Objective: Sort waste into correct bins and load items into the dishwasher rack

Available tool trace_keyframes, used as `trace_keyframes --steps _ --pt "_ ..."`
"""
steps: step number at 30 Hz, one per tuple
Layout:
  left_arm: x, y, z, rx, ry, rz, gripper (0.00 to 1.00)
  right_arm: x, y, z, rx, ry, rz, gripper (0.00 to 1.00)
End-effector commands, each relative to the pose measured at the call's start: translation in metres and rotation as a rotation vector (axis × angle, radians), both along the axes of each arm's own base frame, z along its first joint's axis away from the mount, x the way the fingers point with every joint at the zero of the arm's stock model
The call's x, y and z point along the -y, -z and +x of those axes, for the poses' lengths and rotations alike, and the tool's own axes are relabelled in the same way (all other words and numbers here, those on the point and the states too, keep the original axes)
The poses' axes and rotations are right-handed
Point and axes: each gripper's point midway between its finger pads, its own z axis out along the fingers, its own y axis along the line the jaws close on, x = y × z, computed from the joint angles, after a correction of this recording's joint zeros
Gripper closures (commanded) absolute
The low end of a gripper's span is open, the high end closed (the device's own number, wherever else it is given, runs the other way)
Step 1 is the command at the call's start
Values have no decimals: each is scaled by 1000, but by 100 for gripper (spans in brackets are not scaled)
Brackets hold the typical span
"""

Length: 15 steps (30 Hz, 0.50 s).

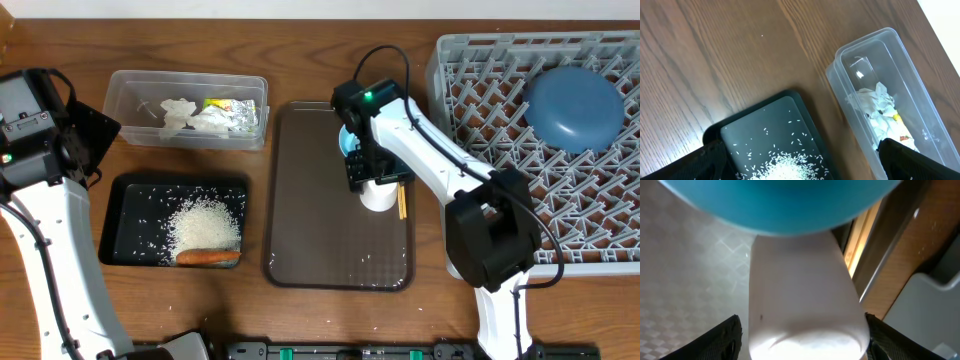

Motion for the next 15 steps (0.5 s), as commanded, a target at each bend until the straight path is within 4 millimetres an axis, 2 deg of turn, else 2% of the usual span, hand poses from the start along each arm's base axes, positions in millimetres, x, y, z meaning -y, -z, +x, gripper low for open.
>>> trace_keyframes --steps 1,9,12,15 --pt "-4 -2 0 -1 -12 10 0 5 -2 9 30 -18 3 25" --pt "-4 -2 0 -1 -12 10 0 6 -1 18 53 -8 17 26" --pt "-4 -2 0 -1 -12 10 0 7 -1 17 51 -7 14 37" --pt "-4 -2 0 -1 -12 11 0 9 -2 17 49 -7 8 38"
